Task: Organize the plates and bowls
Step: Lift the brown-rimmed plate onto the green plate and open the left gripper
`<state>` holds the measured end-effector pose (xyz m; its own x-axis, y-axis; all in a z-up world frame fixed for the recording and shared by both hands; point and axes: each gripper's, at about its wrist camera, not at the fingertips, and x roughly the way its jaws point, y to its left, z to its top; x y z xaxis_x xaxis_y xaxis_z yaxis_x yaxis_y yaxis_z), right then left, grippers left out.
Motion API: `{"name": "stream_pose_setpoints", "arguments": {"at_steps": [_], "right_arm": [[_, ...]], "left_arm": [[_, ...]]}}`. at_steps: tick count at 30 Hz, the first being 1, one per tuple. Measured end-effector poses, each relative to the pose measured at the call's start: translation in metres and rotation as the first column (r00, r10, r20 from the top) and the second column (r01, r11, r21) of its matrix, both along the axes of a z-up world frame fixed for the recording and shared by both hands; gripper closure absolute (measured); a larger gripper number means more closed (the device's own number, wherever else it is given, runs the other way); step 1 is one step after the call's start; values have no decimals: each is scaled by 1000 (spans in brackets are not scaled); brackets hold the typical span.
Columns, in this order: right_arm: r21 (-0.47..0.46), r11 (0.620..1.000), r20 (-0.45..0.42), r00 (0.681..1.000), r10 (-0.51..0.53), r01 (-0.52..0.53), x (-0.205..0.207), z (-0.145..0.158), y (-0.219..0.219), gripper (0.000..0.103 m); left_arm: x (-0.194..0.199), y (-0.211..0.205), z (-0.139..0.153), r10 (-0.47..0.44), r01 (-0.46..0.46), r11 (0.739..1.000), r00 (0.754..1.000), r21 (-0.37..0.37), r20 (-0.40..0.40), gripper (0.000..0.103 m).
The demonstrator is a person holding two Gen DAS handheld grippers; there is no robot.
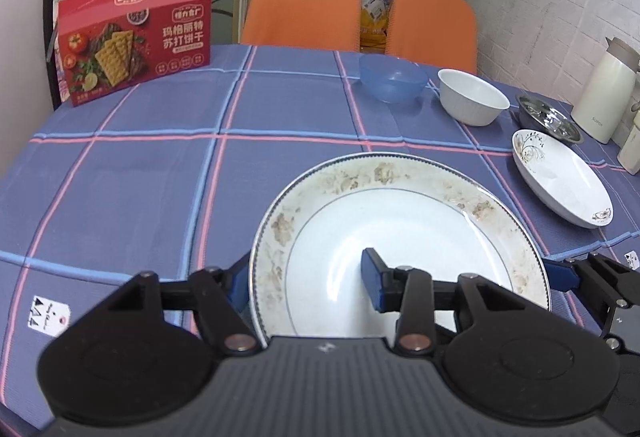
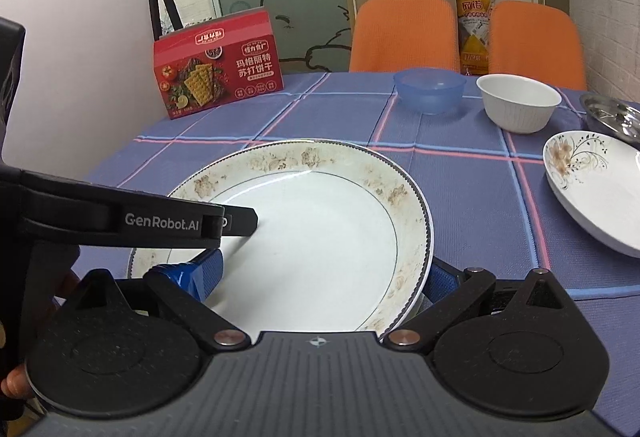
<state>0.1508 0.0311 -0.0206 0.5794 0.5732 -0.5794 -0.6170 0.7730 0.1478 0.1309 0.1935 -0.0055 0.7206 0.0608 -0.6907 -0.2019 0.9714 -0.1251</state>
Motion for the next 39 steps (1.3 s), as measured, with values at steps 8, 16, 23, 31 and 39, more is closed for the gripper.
{"name": "stream_pose_setpoints", "arguments": {"at_steps": [8, 16, 23, 31, 39], "right_arm": [[-6, 999, -29, 999, 33, -34, 2, -10, 5, 16], [24, 999, 93, 995, -41, 39, -6, 8, -15, 16], [46, 996, 116, 990, -86, 81, -1, 15, -36, 15], [68, 980, 52, 980, -193, 189, 12, 7, -79, 15], [124, 937, -19, 945, -325, 325, 29, -4, -135, 15]], "left_arm": [[6, 7, -16, 5, -5, 1000, 1000, 0, -18, 47], [-3, 2, 2, -18, 14, 999, 994, 37, 109, 37], [5, -14, 15, -41, 30, 996, 991, 87, 130, 31], [19, -39, 14, -78, 70, 994, 992, 85, 103, 31], [38, -73, 17, -126, 117, 986, 989, 121, 74, 31]]}}
